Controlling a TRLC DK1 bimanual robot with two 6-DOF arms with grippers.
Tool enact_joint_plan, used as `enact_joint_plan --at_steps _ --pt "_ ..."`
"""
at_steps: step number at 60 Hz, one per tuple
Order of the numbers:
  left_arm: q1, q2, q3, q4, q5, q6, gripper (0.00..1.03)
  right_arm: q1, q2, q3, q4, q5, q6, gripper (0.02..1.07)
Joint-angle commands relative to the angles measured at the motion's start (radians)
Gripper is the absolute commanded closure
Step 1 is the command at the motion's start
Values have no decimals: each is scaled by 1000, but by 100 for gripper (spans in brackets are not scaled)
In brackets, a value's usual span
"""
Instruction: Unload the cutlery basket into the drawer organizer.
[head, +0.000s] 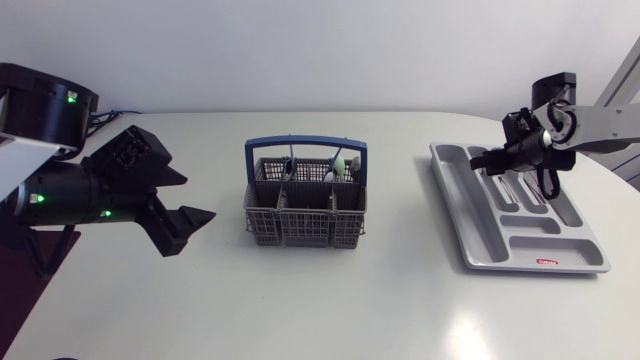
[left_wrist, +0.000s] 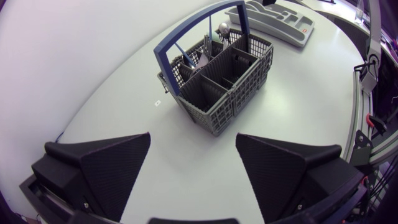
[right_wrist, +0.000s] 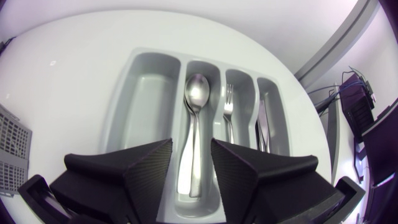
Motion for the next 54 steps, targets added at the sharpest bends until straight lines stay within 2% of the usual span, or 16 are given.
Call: enact_joint_plan --at_steps 1,12,24,31,34,37,47,53,54 --pt "1 -10 -48 25 -9 15 7 37 -86 -75 10 -24 -6 51" --pt "-14 47 -115 110 -7 33 7 148 -235 -161 1 -137 -8 51" --pt "-43 107 -158 205 -7 35 10 302 -279 -167 -25 -165 34 52" --pt "-55 151 -169 242 -7 33 14 382 -281 -147 -31 -186 68 52" --pt "-66 177 -169 255 -6 35 20 411 -275 -130 -39 -189 77 54" --pt "-69 199 -163 261 1 38 27 425 -264 -114 -39 -208 92 62" --pt "-78 283 -138 306 24 41 63 435 -203 -48 -48 -309 140 93" --pt "-78 341 -131 355 33 41 86 437 -154 -9 -54 -393 154 96" --pt "-78 346 -129 357 34 41 87 437 -149 -6 -54 -401 155 96"
